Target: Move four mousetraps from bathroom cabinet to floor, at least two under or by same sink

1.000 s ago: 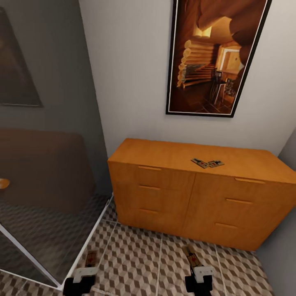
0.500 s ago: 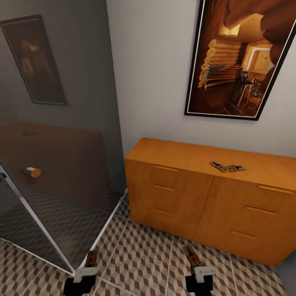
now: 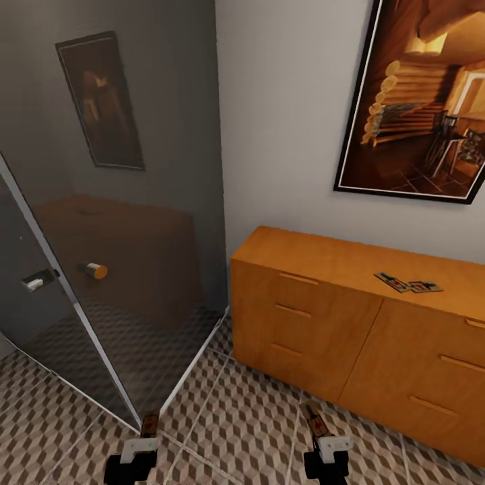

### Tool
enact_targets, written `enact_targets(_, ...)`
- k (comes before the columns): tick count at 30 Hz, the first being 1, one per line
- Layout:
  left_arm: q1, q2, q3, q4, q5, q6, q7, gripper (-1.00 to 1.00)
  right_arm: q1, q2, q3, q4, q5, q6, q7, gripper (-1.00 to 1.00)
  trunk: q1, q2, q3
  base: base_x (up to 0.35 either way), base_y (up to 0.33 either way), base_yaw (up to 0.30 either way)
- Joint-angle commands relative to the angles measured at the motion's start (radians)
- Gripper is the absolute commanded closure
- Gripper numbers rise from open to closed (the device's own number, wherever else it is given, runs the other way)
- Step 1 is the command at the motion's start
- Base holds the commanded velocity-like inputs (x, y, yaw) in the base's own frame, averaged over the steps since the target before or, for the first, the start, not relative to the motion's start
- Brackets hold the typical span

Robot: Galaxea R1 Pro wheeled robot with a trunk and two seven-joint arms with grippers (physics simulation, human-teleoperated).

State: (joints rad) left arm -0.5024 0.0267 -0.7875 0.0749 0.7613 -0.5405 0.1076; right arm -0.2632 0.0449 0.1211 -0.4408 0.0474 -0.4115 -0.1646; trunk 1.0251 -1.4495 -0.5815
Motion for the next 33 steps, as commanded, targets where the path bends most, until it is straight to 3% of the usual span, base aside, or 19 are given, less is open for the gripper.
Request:
enact_targets(1, -0.001, -0.001, -0.006, 0.002, -0.007, -0.003, 0.009, 1.00, -0.001, 0.000, 0.005, 0.001, 0.003, -0.001, -0.009, 1.00, 0.000, 0.000, -0.001, 0.000, 0.000, 0.239)
enact_targets(33, -0.001, -0.001, -0.006, 0.002, -0.007, -0.003, 0.010, 1.00, -0.001, 0.001, 0.006, 0.002, 0.003, -0.001, -0.008, 1.00, 0.000, 0.000, -0.001, 0.000, 0.000, 0.239)
